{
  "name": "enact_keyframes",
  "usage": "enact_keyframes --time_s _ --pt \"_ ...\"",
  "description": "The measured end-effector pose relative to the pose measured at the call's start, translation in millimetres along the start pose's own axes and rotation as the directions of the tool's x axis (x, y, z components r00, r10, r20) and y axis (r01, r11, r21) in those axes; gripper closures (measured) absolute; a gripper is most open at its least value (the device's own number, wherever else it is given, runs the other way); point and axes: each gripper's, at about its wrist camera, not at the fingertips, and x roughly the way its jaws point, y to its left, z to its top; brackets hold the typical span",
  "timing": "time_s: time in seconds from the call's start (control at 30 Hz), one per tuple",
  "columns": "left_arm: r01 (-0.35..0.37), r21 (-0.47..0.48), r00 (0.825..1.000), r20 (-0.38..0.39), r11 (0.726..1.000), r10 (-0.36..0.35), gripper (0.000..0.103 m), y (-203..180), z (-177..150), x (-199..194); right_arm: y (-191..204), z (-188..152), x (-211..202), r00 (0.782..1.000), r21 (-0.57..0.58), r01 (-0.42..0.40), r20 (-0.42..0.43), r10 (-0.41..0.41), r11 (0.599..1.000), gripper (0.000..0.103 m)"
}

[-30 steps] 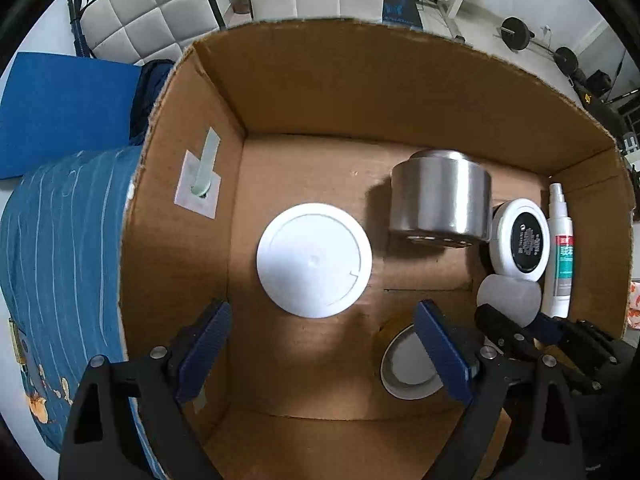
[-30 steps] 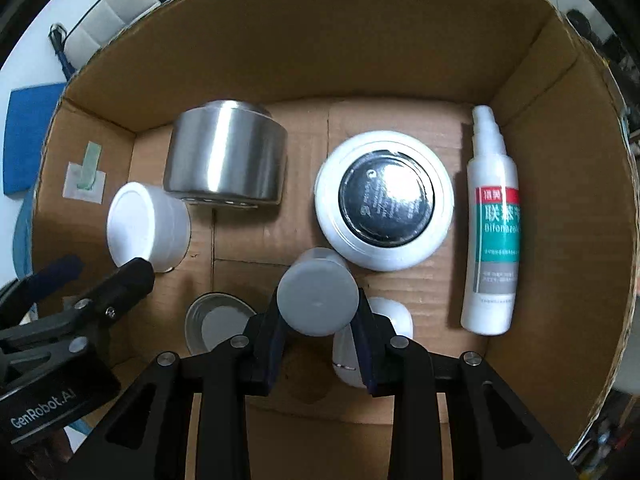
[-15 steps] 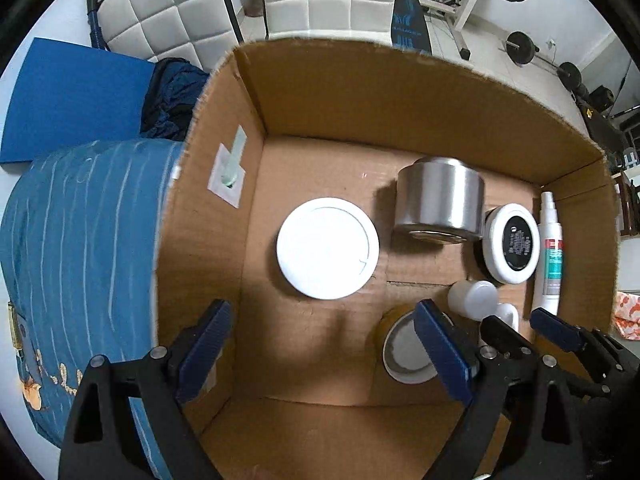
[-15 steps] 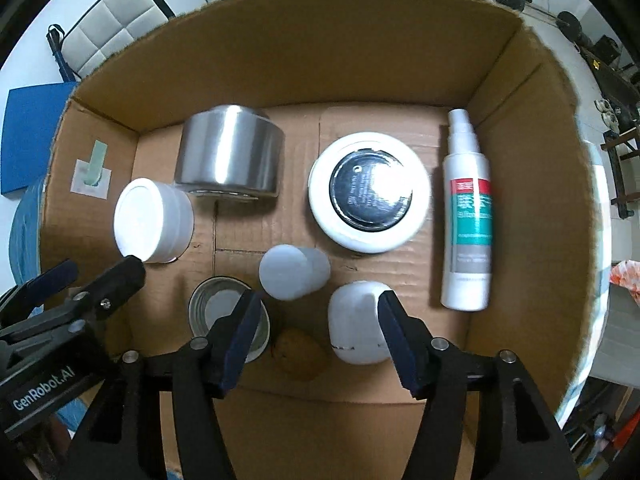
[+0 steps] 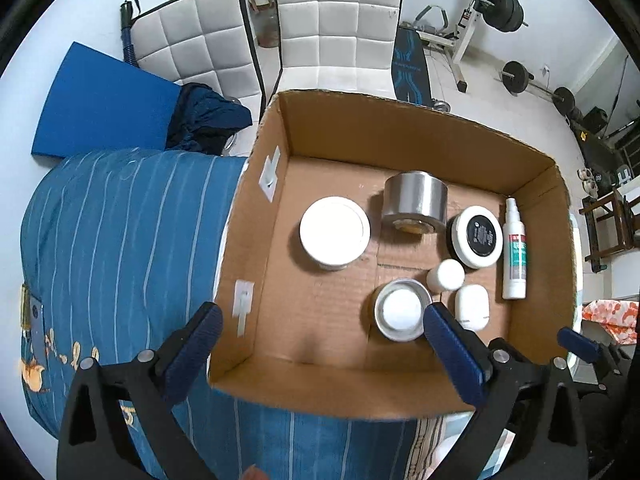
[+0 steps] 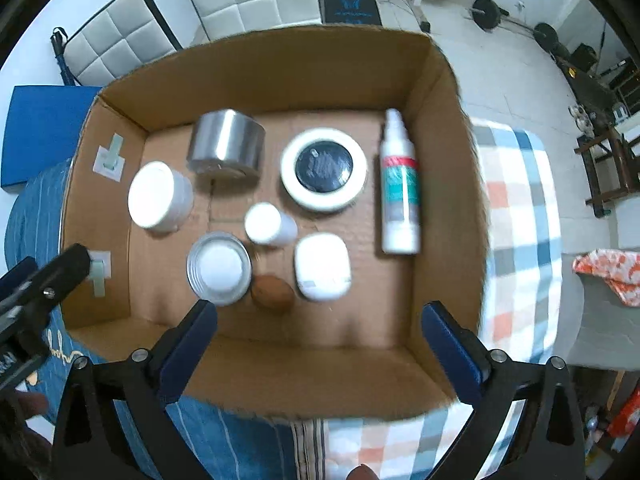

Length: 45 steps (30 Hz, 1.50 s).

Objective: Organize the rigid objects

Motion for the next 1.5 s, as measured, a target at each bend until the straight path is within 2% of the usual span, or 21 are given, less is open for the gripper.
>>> enact_keyframes --time_s 0.23,0.43,0.73,0.97,1.27,1.5 --pt "-0.016 0.026 0.999 0.053 1.000 0.015 0.000 -9 -27 -40 -12 -31 -24 1.000 0.010 0.006 0.013 -0.007 1.000 0.000" --pt "-0.030 0.066 0.989 0.147 0.997 0.020 0.000 -21 -63 -103 -16 -66 -83 0.993 -0.006 0.002 0.116 -0.002 1.000 0.000" --pt "0.021 0.070 0.974 0.225 0.997 -0.036 0.000 -23 -132 -193 -32 -149 -189 0.966 0.003 -0.033 0.258 0.032 0.999 0.000" --pt "0.036 0.072 0.964 0.259 0.997 -0.053 0.000 -18 -172 -248 -32 -215 -245 0.949 -0.034 -0.056 0.310 0.064 0.998 0.000" --pt "0.045 0.071 0.947 0.316 0.996 -0.065 0.000 -15 -195 -289 -28 -260 -295 0.937 -0.085 -0.044 0.343 0.071 0.995 0.000" --pt "0.050 0.067 0.940 0.333 0.996 -0.070 0.000 -10 -208 -303 -30 -273 -318 0.925 -0.075 -0.018 0.376 0.045 0.997 0.000"
